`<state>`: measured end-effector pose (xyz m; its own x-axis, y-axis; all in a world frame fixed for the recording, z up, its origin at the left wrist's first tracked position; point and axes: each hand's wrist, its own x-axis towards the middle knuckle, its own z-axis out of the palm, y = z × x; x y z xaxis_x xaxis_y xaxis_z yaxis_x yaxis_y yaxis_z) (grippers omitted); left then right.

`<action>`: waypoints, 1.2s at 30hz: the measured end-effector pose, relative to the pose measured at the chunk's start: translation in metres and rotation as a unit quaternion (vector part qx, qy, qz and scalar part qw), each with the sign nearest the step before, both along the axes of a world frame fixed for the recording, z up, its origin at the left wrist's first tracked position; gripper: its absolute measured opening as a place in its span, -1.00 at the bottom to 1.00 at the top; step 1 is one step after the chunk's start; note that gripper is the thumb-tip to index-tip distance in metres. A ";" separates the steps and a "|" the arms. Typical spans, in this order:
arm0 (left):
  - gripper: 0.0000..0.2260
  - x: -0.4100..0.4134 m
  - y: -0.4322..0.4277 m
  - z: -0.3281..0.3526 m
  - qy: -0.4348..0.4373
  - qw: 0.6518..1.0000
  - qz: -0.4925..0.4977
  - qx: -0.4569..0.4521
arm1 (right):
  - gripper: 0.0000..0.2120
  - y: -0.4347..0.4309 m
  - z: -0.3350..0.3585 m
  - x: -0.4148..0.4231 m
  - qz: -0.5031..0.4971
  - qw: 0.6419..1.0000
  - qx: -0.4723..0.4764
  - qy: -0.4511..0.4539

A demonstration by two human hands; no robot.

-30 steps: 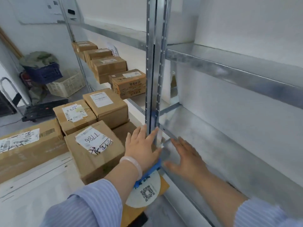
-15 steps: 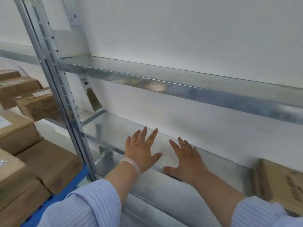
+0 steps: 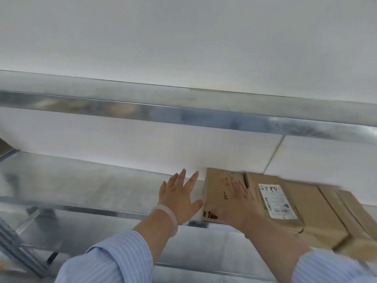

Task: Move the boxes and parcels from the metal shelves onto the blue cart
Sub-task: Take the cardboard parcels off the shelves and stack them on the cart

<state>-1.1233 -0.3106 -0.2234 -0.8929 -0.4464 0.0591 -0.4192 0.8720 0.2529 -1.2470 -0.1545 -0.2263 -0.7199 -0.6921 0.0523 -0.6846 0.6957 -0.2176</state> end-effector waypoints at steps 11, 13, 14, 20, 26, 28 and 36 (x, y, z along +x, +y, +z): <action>-0.35 -0.067 0.045 -0.016 -0.065 0.995 -0.048 0.061 | -0.16 0.067 -0.014 -0.029 -0.062 0.997 -0.012 -0.043; -0.36 -0.076 0.046 -0.021 -0.071 0.994 -0.054 0.063 | -0.17 0.071 -0.016 -0.033 -0.071 0.996 -0.007 -0.047; -0.37 -0.080 0.046 -0.024 -0.079 0.993 -0.056 0.063 | -0.17 0.071 -0.017 -0.035 -0.074 0.996 -0.006 -0.049; -0.43 -0.087 0.035 -0.042 -0.145 0.986 -0.076 0.026 | -0.20 0.060 -0.027 -0.033 -0.066 0.997 -0.017 -0.040; -0.41 -0.071 0.017 -0.048 -0.117 0.991 -0.065 0.017 | -0.26 0.025 -0.024 -0.036 -0.035 0.998 -0.009 -0.057; -0.41 -0.062 0.008 -0.048 -0.109 0.992 -0.057 0.021 | -0.27 0.012 -0.024 -0.037 -0.026 0.997 -0.003 -0.069; -0.41 -0.022 -0.030 -0.056 -0.077 0.996 0.003 0.047 | -0.31 -0.034 -0.041 -0.025 0.000 0.990 0.022 -0.139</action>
<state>-1.1451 -0.3402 -0.2798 -0.8855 -0.4485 -0.1211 -0.4643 0.8449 0.2656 -1.2719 -0.1881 -0.2675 -0.7023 -0.6892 -0.1784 -0.6028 0.7090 -0.3660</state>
